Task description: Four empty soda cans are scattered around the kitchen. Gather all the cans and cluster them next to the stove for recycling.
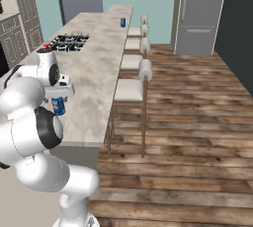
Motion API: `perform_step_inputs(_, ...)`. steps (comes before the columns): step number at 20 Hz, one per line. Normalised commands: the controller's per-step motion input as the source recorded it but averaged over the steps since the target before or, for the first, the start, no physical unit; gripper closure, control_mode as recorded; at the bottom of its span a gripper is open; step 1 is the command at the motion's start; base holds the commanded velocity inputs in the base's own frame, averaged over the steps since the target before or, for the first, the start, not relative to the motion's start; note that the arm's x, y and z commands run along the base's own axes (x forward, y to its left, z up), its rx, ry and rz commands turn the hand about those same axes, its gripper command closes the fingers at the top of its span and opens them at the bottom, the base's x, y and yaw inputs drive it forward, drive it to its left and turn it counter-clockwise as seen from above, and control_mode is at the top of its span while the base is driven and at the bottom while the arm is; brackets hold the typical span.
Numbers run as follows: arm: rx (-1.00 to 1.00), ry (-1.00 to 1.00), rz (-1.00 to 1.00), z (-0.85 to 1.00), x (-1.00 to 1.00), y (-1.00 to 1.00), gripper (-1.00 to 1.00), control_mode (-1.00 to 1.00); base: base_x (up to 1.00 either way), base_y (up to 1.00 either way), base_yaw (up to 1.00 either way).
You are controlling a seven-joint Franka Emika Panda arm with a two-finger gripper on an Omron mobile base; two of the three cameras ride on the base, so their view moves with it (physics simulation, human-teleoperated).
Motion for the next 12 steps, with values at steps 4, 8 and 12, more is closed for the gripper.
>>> perform_step_inputs(4, 0.01, 0.00, 0.02, -0.11, 0.01, -0.09, -1.00, -1.00, 0.00, 0.00, 0.00)
perform_step_inputs(8, 0.00, 0.00, 0.06, -0.12, 0.02, -0.04, -1.00, -1.00, 0.00, 0.00, 0.00)
perform_step_inputs(12, 0.00, 0.00, 0.06, -0.11, 0.00, 0.00, 1.00, -1.00, 0.00, 0.00, 0.00)
